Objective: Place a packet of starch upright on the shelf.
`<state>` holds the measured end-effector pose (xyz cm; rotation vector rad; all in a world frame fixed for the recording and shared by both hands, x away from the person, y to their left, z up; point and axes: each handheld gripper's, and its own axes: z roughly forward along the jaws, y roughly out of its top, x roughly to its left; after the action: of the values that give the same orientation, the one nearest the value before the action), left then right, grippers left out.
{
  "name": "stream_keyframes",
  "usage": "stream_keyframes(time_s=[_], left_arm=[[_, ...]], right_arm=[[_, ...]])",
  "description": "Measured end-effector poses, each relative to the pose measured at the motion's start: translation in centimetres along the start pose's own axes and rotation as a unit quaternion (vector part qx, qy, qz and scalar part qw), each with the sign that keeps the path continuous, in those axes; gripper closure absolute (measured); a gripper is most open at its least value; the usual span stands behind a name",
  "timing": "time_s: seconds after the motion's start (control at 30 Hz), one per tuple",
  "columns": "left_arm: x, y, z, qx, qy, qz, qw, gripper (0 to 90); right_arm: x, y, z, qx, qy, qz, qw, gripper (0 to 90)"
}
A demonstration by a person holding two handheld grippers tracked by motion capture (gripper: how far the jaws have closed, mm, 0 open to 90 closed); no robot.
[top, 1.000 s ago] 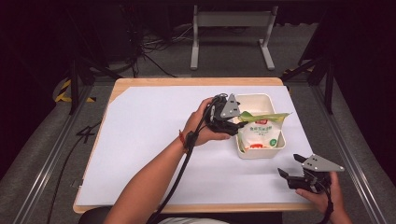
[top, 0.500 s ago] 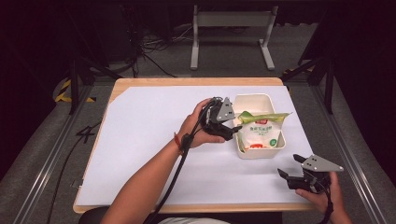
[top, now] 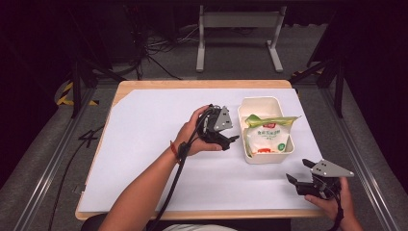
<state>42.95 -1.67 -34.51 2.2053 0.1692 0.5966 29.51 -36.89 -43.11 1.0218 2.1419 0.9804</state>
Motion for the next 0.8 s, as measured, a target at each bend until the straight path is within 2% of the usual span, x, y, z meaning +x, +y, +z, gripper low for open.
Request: stream_keyframes(time_s=[0.23,0.43,0.8], left_arm=[[0.2,-1.5,-0.8,0.025,0.004,0.0,0.9997,12.0],[0.3,-2.8,-2.1,0.038,0.009,0.0,0.9992,11.6],[0.5,-5.4,-4.1,0.047,0.018,-0.015,0.9986,10.8]], right_arm=[[0.1,0.0,0.0,0.001,0.0,-0.002,1.0,20.0],[0.1,0.0,0.0,0.002,0.0,-0.003,1.0,20.0],[0.1,0.1,0.0,0.002,-0.002,-0.004,1.0,20.0]])
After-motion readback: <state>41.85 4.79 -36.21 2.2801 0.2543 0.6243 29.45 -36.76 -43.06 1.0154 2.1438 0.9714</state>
